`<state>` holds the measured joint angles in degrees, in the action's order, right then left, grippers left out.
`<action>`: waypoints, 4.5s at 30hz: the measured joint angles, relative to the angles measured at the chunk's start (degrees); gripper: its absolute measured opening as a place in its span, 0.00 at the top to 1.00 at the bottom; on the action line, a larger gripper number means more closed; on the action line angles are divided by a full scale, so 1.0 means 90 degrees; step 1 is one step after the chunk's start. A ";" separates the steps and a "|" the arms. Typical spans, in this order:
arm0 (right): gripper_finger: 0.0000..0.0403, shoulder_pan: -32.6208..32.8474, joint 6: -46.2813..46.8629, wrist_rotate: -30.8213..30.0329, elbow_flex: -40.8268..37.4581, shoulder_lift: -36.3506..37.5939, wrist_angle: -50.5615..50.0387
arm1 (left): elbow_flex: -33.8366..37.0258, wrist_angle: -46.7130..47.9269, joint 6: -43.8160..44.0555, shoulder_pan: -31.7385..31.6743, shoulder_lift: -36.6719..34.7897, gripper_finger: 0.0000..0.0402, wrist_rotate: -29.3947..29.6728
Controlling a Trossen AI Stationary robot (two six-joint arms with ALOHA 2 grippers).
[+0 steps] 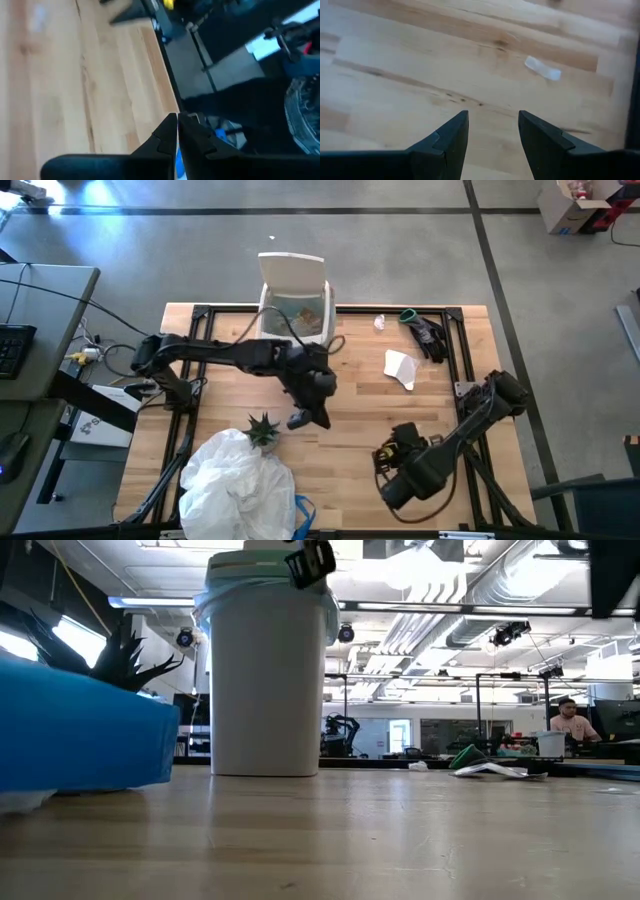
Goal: Place trash/remove bag and relplace
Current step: Put the white plastic into the trash bin
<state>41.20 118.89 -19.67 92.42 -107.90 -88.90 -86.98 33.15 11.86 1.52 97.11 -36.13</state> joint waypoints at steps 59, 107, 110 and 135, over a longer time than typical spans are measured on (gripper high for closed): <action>0.40 -0.9581 -0.8646 0.1366 -0.1581 -0.0970 0.5545 | -0.0937 0.3805 -0.0272 -0.0141 -0.2459 1.00 0.1487; 1.00 -0.4067 -0.7409 -0.0052 -0.0107 0.2605 0.5851 | -0.0942 0.3995 -0.0345 -0.0294 -0.3432 1.00 0.2745; 1.00 -0.4182 -0.8212 -0.0129 0.0526 0.2226 0.6313 | -0.0942 0.3982 -0.0365 -0.0294 -0.3406 1.00 0.2756; 0.66 -0.5667 -0.9517 0.0934 0.4437 -0.0522 0.4375 | -0.0942 0.3953 -0.0011 0.0070 -0.3379 1.00 0.2809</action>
<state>-9.80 33.23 -11.27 132.35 -112.60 -49.52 -95.46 68.72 11.76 2.15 66.70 -10.85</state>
